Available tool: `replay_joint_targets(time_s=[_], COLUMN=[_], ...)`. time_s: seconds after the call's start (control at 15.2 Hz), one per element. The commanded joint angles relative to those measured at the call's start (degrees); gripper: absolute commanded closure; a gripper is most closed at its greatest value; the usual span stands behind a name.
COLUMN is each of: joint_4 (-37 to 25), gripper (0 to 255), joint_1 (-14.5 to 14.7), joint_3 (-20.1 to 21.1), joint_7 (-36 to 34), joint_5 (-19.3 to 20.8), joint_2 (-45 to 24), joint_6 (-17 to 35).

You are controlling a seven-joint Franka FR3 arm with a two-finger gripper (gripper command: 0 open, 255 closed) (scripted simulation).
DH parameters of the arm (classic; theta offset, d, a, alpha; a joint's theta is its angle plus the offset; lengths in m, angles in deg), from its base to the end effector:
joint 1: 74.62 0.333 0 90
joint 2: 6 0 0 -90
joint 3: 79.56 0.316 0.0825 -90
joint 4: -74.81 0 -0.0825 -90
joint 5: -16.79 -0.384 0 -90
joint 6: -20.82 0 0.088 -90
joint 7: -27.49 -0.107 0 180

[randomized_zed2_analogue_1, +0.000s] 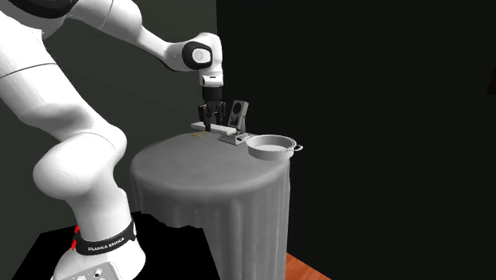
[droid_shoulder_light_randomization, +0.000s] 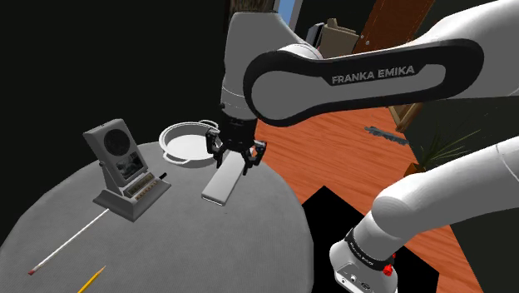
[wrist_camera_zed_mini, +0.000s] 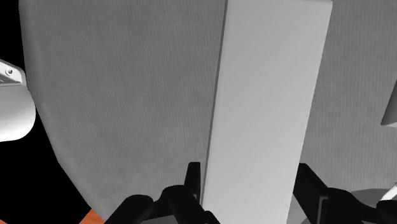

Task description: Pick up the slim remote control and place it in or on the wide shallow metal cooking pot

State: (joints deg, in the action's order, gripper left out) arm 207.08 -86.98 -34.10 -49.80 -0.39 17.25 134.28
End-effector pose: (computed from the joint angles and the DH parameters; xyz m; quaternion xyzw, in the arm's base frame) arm 0.3641 0.2786 0.4506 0.8912 -0.4534 -0.0003 0.0105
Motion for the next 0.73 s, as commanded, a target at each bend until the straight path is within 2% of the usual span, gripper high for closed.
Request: replay_joint_targets(time_s=[0.0,0.4,0.66], joint_4=[-3.2,-14.1,-23.0], gripper=[255,255,255], joint_1=[-2.7,-8.4,-8.7], joint_3=[1.0,3.4,3.2], joint_7=[-0.4,-3.5,-6.5], joint_5=[3.0,14.4,23.2], joint_2=[-4.5,-19.1,-29.8], joint_6=[0.7,1.0,-0.9])
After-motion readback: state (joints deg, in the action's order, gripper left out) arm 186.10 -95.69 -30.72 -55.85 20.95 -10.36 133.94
